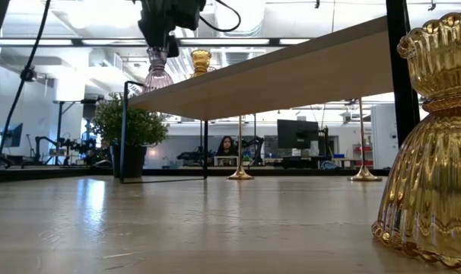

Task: Pick & Place candle stick holders
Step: Put the top pink candle holder on the shelf

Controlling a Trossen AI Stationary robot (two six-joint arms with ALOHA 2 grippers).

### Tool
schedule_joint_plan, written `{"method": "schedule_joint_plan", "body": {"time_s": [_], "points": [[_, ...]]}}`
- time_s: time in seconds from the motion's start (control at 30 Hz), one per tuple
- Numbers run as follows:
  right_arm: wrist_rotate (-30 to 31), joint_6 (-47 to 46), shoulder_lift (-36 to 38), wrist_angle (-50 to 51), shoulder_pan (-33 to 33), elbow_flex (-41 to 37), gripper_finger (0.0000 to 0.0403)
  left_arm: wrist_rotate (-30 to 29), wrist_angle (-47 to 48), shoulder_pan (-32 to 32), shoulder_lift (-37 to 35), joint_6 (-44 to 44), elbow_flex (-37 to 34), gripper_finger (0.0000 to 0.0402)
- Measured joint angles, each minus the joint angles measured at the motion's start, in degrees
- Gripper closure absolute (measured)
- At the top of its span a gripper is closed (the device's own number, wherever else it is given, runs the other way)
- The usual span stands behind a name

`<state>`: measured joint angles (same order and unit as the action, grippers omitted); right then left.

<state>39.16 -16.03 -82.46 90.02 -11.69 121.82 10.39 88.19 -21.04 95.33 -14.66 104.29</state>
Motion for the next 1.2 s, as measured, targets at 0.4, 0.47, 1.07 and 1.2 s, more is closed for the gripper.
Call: {"method": "schedule_joint_plan", "body": {"time_s": [0.4,0.47,1.07,1.2], "points": [[-0.02,0.18,-0.02,0.0,-0.01,0.0,0.0273,-0.29,-0.74,0.0,0.13,0.0,-0.07,0.0339],[0.0,0.17,0.0,0.0,0.0,0.0,0.0271,-0.25,-0.71,0.0,0.13,0.02,-0.07,0.034],[-0.02,0.16,-0.01,0.0,-0.01,0.0,0.0267,-1.87,-2.07,0.0,0.13,-2.38,-0.07,0.0328],[-0.02,0.17,0.0,0.0,-0.02,0.0,0.0267,-3.13,-2.66,0.0,0.11,-2.46,-0.07,0.0314]]}}
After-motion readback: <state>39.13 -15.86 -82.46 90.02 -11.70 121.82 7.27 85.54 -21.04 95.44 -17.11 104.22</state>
